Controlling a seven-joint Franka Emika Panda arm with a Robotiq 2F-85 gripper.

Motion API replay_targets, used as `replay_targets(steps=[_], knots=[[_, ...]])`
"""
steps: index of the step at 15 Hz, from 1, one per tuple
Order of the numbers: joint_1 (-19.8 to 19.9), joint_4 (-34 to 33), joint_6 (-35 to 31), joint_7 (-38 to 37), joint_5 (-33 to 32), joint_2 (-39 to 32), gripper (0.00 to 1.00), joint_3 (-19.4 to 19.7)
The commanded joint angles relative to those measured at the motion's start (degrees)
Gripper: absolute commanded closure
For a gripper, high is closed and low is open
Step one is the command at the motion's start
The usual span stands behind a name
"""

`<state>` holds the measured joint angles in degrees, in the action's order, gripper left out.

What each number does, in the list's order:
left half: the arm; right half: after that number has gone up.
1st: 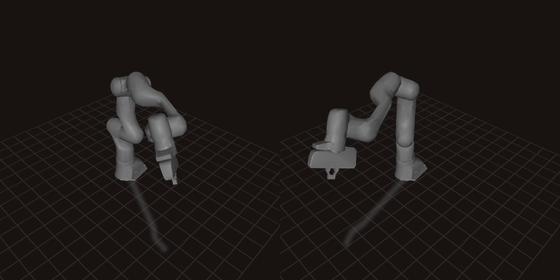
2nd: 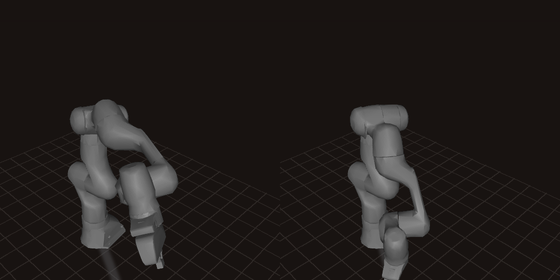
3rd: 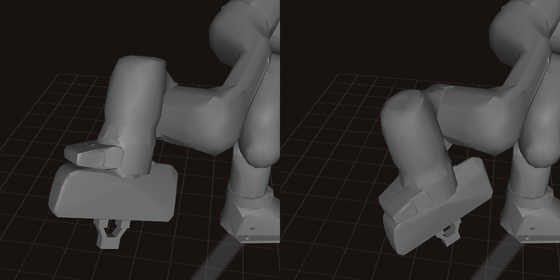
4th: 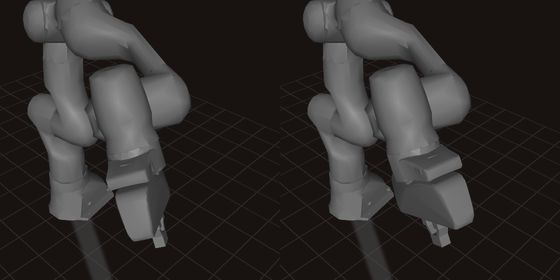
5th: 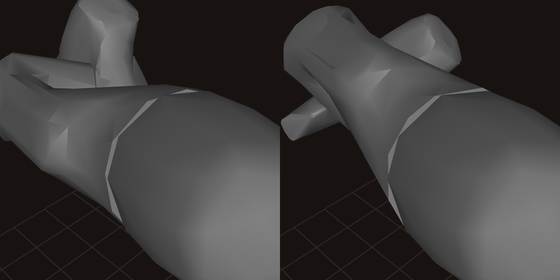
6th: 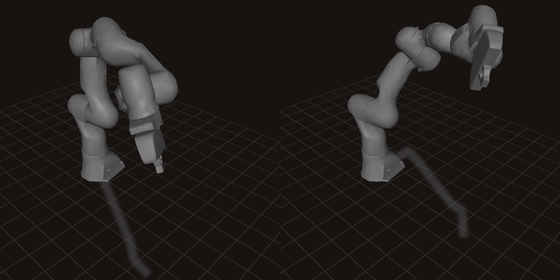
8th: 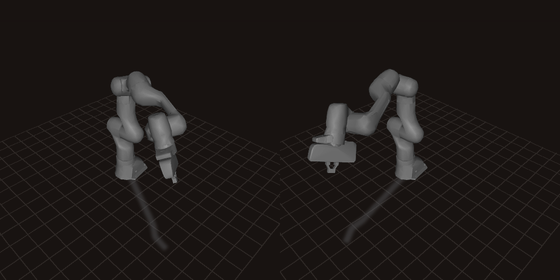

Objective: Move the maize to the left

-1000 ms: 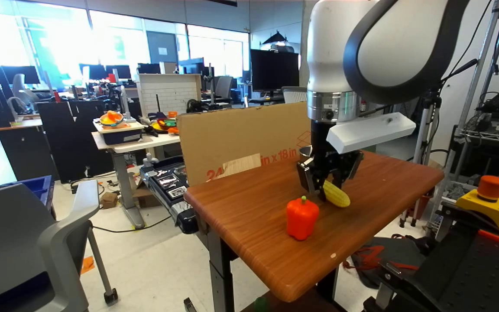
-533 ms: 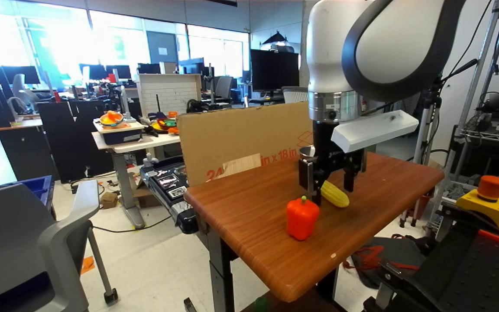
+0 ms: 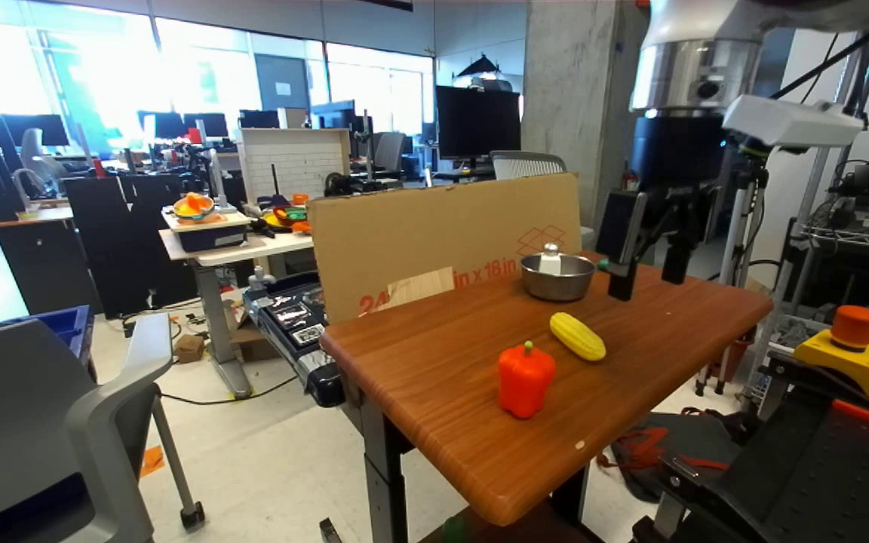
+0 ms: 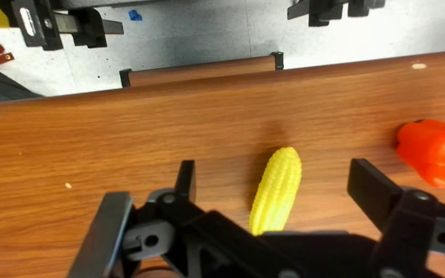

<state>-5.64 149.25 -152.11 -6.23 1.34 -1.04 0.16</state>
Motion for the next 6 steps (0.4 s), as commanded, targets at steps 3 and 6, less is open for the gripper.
replay_targets(steps=[3,6], knots=[[1.89,2.66,0.86,1.79,1.16,4.27,0.00,-1.12],[1.81,2.87,0.86,1.79,1.20,4.26,0.00,-1.43]])
